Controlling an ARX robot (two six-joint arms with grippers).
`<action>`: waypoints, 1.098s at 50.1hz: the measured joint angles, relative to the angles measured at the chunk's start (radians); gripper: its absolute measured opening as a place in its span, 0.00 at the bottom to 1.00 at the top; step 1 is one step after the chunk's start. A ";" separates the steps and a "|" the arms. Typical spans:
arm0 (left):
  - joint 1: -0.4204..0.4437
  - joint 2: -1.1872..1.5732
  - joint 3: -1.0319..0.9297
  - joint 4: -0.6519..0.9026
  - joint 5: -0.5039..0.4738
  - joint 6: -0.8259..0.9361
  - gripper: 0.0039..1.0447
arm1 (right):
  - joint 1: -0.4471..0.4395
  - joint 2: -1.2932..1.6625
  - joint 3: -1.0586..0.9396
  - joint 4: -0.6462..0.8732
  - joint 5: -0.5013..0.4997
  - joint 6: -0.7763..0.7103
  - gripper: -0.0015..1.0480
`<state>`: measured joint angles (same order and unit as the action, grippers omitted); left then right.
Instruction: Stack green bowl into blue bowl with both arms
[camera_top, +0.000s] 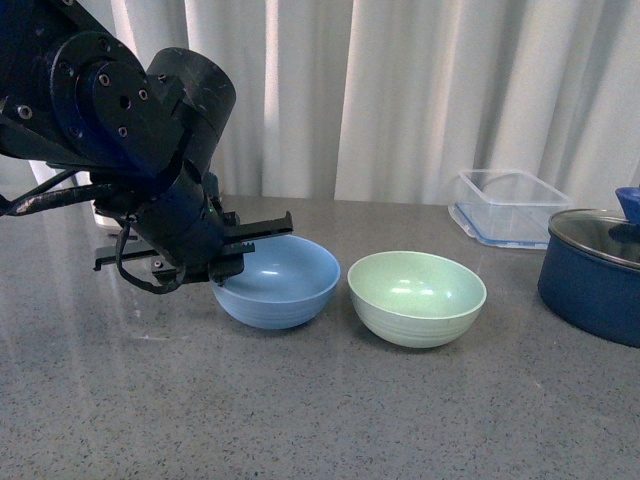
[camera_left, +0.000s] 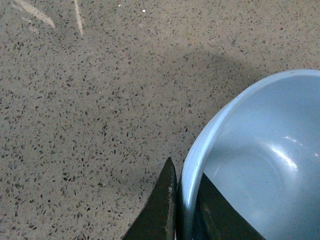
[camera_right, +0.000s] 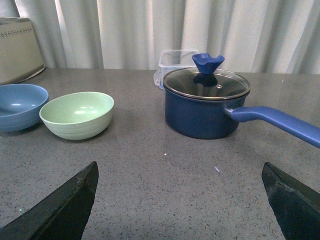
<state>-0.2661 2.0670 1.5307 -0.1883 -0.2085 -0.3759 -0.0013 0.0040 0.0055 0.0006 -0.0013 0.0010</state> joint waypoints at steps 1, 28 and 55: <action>0.000 0.002 0.002 0.000 0.000 0.000 0.04 | 0.000 0.000 0.000 0.000 0.000 0.000 0.90; -0.011 0.027 0.015 0.005 0.010 -0.001 0.04 | 0.000 0.000 0.000 0.000 0.000 0.000 0.90; 0.013 -0.165 -0.095 0.048 0.023 -0.019 0.67 | 0.000 0.000 0.000 0.000 0.000 0.000 0.90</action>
<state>-0.2535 1.9018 1.4357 -0.1398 -0.1852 -0.3950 -0.0013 0.0040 0.0055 0.0006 -0.0013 0.0013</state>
